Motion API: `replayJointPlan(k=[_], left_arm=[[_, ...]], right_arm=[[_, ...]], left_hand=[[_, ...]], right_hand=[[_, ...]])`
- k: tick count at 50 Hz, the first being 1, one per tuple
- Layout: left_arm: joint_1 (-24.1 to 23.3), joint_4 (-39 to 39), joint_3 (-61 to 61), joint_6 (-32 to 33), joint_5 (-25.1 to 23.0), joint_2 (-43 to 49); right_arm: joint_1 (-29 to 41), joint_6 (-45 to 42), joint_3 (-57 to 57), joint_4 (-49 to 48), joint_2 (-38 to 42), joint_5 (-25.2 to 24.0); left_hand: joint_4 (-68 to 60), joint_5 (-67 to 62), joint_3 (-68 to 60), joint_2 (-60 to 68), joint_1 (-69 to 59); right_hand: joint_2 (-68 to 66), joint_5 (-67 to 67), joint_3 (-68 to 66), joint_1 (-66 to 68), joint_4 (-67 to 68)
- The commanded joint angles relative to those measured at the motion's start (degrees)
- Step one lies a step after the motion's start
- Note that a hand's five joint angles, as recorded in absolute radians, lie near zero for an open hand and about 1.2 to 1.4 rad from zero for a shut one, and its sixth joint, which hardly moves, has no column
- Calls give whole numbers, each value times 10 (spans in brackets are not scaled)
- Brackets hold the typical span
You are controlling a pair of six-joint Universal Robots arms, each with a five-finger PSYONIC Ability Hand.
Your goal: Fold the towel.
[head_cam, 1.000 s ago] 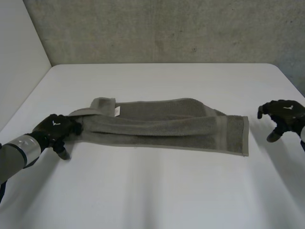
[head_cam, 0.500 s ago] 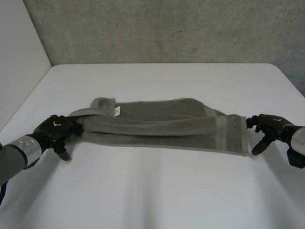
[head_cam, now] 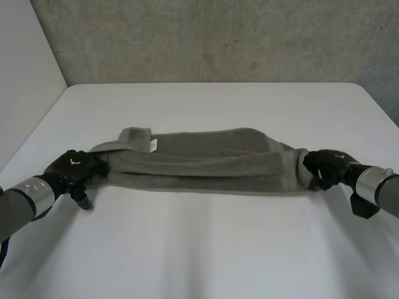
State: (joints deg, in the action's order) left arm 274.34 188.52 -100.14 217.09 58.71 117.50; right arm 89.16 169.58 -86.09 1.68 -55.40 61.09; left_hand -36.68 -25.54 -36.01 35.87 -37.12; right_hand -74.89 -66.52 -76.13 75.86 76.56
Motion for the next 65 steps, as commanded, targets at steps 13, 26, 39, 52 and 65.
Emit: replayJointPlan(k=[13, 26, 39, 52, 65], left_arm=[[1, 7, -3, 0, 0, -5], [-6, 55, -15, 0, 1, -2], [-17, 159, -14, 4, 4, 14], [-25, 165, 24, 7, 4, 51], [-58, 165, 76, 3, 5, 77]], right_arm=[[-78, 111, -28, -95, -78, 17], [-68, 109, -29, -94, -71, 11], [-67, 109, -34, -93, -71, 4], [-68, 108, -38, -94, -71, -13], [-68, 108, -40, -93, -72, -15]], left_hand=[[59, 48, 53, -51, 64], [53, 41, 46, -45, 57], [7, -4, 1, 1, 12], [-36, -48, -43, 44, -32], [-409, -420, -415, 417, -404]], right_hand=[[-51, -35, -39, 41, 34], [-51, -35, -39, 41, 34], [-51, -35, -39, 41, 34], [-51, -35, -39, 41, 34], [-51, -35, -39, 41, 34]])
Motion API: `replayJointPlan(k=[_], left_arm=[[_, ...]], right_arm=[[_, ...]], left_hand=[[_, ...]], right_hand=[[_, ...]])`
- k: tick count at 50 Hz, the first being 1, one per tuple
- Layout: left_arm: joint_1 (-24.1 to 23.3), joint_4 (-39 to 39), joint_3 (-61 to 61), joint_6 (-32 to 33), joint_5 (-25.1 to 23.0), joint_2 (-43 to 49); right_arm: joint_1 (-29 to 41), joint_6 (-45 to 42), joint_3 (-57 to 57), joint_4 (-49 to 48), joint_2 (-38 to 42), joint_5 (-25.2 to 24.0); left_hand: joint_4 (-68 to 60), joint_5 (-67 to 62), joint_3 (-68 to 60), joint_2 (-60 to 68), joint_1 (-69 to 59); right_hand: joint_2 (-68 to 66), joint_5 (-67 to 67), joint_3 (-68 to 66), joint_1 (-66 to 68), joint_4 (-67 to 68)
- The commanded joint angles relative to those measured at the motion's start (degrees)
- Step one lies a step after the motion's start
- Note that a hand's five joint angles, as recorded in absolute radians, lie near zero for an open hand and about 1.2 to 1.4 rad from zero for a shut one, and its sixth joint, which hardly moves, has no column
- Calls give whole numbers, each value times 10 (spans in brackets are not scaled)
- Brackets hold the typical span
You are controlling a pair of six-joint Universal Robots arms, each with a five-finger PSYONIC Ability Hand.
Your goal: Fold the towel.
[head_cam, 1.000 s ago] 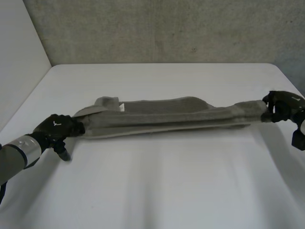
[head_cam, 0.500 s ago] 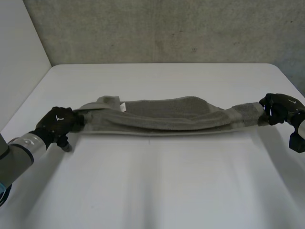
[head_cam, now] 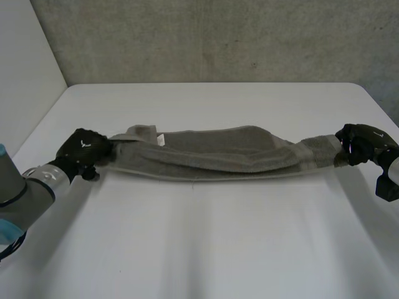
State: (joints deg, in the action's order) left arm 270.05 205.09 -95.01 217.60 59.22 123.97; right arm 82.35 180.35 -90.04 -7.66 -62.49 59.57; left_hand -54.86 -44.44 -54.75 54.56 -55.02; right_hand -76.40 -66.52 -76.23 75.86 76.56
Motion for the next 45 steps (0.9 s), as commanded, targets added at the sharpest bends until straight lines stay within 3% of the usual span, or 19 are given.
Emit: replayJointPlan(k=[1, 7, 12, 18, 23, 25, 26, 28, 36, 45], left_arm=[[-18, -1, 29, -2, 1, 14], [-21, -6, 37, -2, 19, 1], [-16, -9, 32, -16, 30, -62], [-10, -38, 20, -105, 26, -152], [-3, -124, -4, -160, -3, -207], [19, -205, -25, -149, -31, -226], [19, -205, -26, -149, -31, -226], [39, -261, -44, -113, -52, -236], [60, -282, -53, -2, -49, -204], [49, -283, -39, 11, -50, -138]], right_arm=[[0, 0, 0, 2, -1, 0], [-2, -5, 7, 17, -9, -2], [-3, -47, 36, 80, -31, -22], [0, -149, 92, 247, -61, -38], [0, -279, 109, 356, -54, -26], [0, -390, 112, 437, -36, -16], [0, -390, 112, 437, -36, -16], [1, -479, 116, 508, -19, -3], [46, -490, 166, 521, 8, 28], [76, -486, 174, 498, 28, 37]], left_hand=[[-251, -255, -252, 254, -250], [-251, -256, -252, 254, -250], [-251, -256, -252, 254, -250], [-251, -256, -252, 254, -250], [-251, -256, -252, 254, -250], [-251, -256, -252, 254, -250], [-251, -256, -252, 254, -250], [-251, -256, -252, 254, -250], [-251, -256, -252, 254, -250], [-251, -256, -252, 254, -250]], right_hand=[[-36, -35, -38, 41, 34], [-36, -35, -38, 41, 34], [-36, -35, -38, 41, 34], [-36, -35, -38, 41, 34], [-36, -35, -38, 41, 34], [-36, -35, -38, 41, 34], [-36, -35, -38, 41, 34], [-36, -35, -38, 41, 34], [-36, -35, -38, 41, 34], [-36, -35, -38, 41, 34]])
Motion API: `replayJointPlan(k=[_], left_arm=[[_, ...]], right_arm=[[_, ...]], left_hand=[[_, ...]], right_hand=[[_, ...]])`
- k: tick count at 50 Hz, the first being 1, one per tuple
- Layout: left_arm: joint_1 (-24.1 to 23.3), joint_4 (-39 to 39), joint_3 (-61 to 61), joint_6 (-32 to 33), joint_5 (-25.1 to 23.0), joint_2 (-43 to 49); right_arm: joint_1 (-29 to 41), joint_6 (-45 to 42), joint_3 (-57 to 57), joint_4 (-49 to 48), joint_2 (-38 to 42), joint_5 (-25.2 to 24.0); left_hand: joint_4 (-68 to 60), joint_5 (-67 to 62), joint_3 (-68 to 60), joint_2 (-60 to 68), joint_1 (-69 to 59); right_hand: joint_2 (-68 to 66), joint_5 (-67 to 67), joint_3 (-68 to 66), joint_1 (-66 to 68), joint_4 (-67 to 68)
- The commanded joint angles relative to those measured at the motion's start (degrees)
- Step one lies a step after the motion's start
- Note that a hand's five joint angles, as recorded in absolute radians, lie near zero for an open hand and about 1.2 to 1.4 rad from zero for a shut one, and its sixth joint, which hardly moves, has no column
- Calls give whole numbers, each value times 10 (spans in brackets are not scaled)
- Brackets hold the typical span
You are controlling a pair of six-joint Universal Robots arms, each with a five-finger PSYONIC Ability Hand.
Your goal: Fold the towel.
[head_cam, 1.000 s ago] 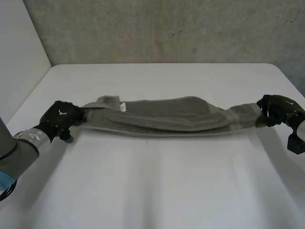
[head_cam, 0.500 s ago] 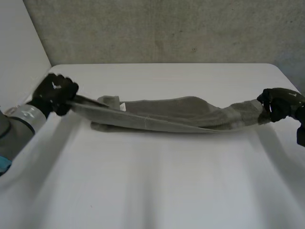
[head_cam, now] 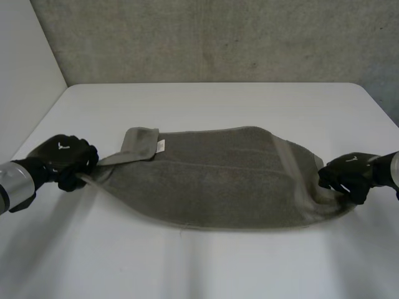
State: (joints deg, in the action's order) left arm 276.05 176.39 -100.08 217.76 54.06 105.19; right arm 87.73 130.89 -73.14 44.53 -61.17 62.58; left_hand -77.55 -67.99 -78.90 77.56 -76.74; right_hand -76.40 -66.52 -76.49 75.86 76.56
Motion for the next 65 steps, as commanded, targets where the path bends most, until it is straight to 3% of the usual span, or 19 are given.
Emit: replayJointPlan(k=[1, 5, 19, 24, 27, 29, 30, 32, 33, 34, 35, 37, 38, 39, 40, 42, 49, 54, 65], left_arm=[[-18, 4, 15, 11, 3, 62], [-31, 8, 23, 11, 3, 82], [-35, 12, 45, 11, 1, 94], [-50, 16, 81, 11, 2, 119], [-75, 37, 151, -2, 10, 130], [-110, 70, 253, -40, 42, 131], [-111, 70, 254, -40, 42, 131], [-133, 99, 315, -81, 64, 131], [-154, 137, 374, -129, 85, 128], [-171, 183, 425, -180, 106, 122], [-171, 184, 425, -181, 106, 121], [-185, 298, 490, -278, 163, 107], [-185, 299, 490, -278, 163, 107], [-185, 358, 510, -325, 202, 100], [-185, 359, 510, -326, 202, 100], [-184, 420, 551, -383, 248, 100], [-184, 355, 567, -383, 226, 128], [-162, 338, 492, -382, 219, 125], [-100, 403, 206, -346, 94, 107]], right_arm=[[31, 9, 5, -30, 22, 15], [37, 9, 5, -57, 39, 37], [42, 29, -3, -101, 54, 32], [57, 30, 32, -104, 75, 39], [75, 50, 121, -116, 78, 39], [103, 124, 262, -157, 78, 34], [103, 125, 263, -157, 78, 34], [118, 271, 403, -252, 73, 32], [118, 272, 404, -253, 73, 32], [120, 366, 451, -312, 67, 33], [120, 367, 451, -313, 67, 33], [117, 536, 495, -411, 39, 29], [117, 537, 495, -411, 39, 29], [114, 599, 504, -440, 33, 29], [107, 629, 505, -445, 32, 27], [102, 627, 507, -438, 32, 24], [100, 553, 505, -363, 42, -28], [96, 490, 493, -320, 53, -50], [87, 371, 339, -229, 105, -54]], left_hand=[[-24, -20, -11, 24, -33], [-24, -20, -11, 24, -33], [-24, -20, -11, 24, -33], [-24, -20, -11, 24, -33], [-24, -20, -11, 24, -33], [-24, -20, -11, 24, -33], [-24, -20, -11, 24, -33], [-24, -20, -11, 24, -33], [-24, -20, -11, 24, -33], [-24, -20, -11, 24, -33], [-24, -20, -11, 24, -33], [-24, -20, -11, 24, -33], [-24, -20, -11, 24, -33], [-24, -20, -11, 24, -33], [-24, -20, -11, 24, -33], [-24, -20, -11, 24, -33], [-24, -20, -11, 24, -33], [-24, -20, -11, 24, -33], [-24, -20, -11, 24, -33]], right_hand=[[-36, -35, -35, 41, 34], [-36, -35, -35, 41, 34], [-36, -35, -35, 41, 34], [-36, -35, -35, 41, 34], [-36, -35, -35, 41, 34], [-36, -35, -35, 41, 34], [-36, -35, -35, 41, 34], [-36, -35, -35, 41, 34], [-36, -35, -35, 41, 34], [-36, -35, -35, 41, 34], [-36, -35, -35, 41, 34], [-36, -35, -35, 41, 34], [-36, -35, -35, 41, 34], [-36, -35, -35, 41, 34], [-36, -35, -35, 41, 34], [-36, -35, -35, 41, 34], [-36, -35, -35, 41, 34], [-36, -35, -35, 41, 34], [-36, -35, -35, 41, 34]])
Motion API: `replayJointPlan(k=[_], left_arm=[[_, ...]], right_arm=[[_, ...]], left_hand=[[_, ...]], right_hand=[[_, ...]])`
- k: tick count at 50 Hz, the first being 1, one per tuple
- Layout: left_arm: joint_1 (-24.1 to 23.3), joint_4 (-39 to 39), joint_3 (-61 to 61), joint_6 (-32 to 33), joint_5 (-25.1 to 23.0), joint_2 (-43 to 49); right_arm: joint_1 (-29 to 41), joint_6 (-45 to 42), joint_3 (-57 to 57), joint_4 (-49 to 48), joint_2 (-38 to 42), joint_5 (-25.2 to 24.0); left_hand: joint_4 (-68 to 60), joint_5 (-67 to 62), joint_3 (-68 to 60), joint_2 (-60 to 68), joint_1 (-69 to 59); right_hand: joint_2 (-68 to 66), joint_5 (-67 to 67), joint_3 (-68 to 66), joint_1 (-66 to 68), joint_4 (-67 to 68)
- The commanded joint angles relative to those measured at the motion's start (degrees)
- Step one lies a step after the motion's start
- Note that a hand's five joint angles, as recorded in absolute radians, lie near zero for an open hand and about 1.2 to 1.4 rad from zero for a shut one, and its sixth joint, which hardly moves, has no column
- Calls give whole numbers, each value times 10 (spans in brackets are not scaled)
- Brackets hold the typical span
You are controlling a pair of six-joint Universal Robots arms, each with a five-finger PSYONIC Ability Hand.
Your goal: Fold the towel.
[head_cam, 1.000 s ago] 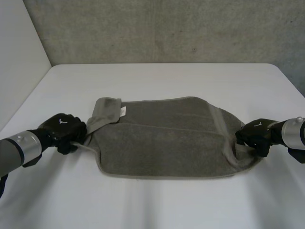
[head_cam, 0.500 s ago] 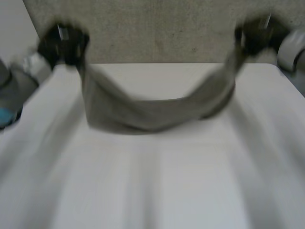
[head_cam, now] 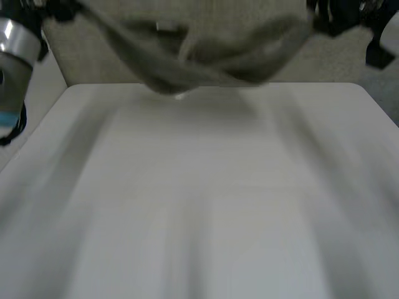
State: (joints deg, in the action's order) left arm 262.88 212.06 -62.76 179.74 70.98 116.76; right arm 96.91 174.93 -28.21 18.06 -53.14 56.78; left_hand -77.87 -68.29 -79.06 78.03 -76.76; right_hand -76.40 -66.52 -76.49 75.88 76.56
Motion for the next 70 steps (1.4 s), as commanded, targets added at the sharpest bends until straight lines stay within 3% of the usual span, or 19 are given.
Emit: replayJointPlan(k=[1, 7, 12, 21, 33, 38, 42, 52, 57, 62, 64, 65, 67, 68, 69, 70], left_arm=[[40, 58, -209, 59, -87, -7], [50, 62, -342, 173, -127, -2], [64, 44, -396, 219, -143, -16], [100, -43, -420, 214, -142, -134], [147, -124, -453, 172, -155, -279], [161, -126, -484, 163, -189, -310], [162, -139, -523, 167, -218, -314], [165, -147, -547, 171, -224, -298], [163, -145, -516, 175, -224, -240], [131, -145, -431, 209, -214, -159], [75, -152, -320, 226, -194, -97], [75, -152, -320, 226, -194, -97], [15, -156, -185, 231, -147, -45], [15, -156, -184, 231, -146, -44], [-6, -156, -110, 231, -124, -28], [-6, -156, -109, 231, -124, -28]], right_arm=[[-5, -92, -153, 36, 32, 6], [-5, -173, -259, 40, 64, 23], [-8, -173, -278, 56, 52, 47], [-50, -123, -303, 86, -55, 47], [-128, -151, -338, 141, -176, 40], [-168, -200, -357, 180, -197, 29], [-183, -287, -419, 217, -197, 25], [-207, -431, -508, 234, -185, 37], [-200, -432, -474, 235, -123, 38], [-158, -414, -380, 235, -56, 59], [-95, -388, -251, 234, 5, 90], [-95, -388, -251, 234, 5, 90], [-33, -350, -56, 222, 61, 130], [-32, -350, -55, 222, 61, 130], [-11, -315, 69, 202, 87, 141], [-11, -315, 70, 202, 88, 141]], left_hand=[[-21, -17, -9, 20, -32], [-21, -17, -9, 20, -32], [-21, -17, -9, 20, -32], [-21, -17, -9, 20, -32], [-21, -17, -9, 20, -32], [-21, -17, -9, 20, -32], [-21, -17, -9, 20, -32], [-21, -17, -9, 20, -32], [-21, -17, -9, 20, -32], [-21, -17, -9, 20, -32], [-21, -17, -9, 20, -32], [-21, -17, -9, 20, -32], [-21, -17, -9, 20, -32], [-21, -17, -9, 20, -32], [-21, -17, -9, 20, -32], [-21, -17, -9, 20, -32]], right_hand=[[-36, -35, -35, 41, 34], [-36, -35, -35, 41, 34], [-36, -35, -35, 41, 34], [-36, -35, -35, 41, 34], [-36, -35, -35, 41, 34], [-36, -35, -35, 41, 34], [-36, -35, -35, 41, 34], [-36, -35, -35, 41, 34], [-36, -35, -35, 41, 34], [-36, -35, -35, 41, 34], [-36, -35, -35, 41, 34], [-36, -35, -35, 41, 34], [-36, -35, -35, 41, 34], [-36, -35, -35, 41, 34], [-36, -35, -35, 41, 34], [-36, -35, -35, 41, 34]])
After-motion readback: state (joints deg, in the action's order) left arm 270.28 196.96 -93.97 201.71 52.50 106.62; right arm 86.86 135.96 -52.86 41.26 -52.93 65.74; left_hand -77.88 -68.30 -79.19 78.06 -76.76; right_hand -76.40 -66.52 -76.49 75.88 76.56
